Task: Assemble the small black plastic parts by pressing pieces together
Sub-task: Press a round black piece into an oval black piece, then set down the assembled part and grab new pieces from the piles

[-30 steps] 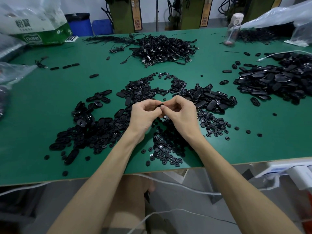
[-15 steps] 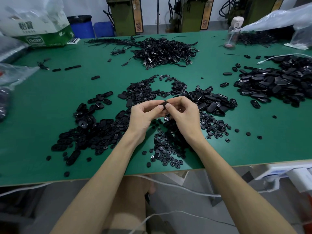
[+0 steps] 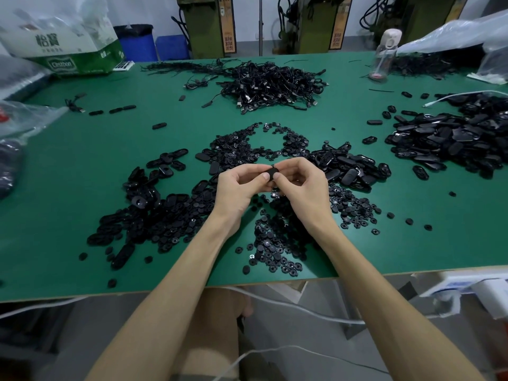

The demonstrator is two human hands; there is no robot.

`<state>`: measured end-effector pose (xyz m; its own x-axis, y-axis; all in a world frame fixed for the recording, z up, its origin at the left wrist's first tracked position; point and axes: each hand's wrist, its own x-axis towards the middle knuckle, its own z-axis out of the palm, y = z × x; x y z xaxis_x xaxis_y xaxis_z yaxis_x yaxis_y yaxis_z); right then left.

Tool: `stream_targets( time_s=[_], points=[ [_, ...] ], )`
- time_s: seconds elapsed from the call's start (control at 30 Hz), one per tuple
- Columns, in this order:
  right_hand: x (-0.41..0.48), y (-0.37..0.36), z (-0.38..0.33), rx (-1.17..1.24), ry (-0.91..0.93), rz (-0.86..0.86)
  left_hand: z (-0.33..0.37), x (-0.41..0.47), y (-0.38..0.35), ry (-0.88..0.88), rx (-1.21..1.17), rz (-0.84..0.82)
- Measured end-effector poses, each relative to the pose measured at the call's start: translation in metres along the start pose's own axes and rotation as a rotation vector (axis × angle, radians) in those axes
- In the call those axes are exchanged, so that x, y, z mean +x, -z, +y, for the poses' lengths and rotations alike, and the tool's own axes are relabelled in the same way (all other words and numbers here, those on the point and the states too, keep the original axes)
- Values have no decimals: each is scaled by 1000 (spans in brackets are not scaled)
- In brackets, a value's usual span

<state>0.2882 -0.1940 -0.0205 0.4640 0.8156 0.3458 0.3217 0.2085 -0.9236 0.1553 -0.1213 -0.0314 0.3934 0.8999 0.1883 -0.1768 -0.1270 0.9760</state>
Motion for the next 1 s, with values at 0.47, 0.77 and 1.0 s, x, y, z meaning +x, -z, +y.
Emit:
stream_targets(
  time_s=[0.47,0.77,1.0],
  points=[
    [5,5,7,22,-101,293,19,-3,-10,-204,458,169],
    [4,6,7,157,-226,249,48,26,41,-122,843,216],
    [1,2,2,-96,-107,111,43,41,111,-36,1337,363]
  ],
)
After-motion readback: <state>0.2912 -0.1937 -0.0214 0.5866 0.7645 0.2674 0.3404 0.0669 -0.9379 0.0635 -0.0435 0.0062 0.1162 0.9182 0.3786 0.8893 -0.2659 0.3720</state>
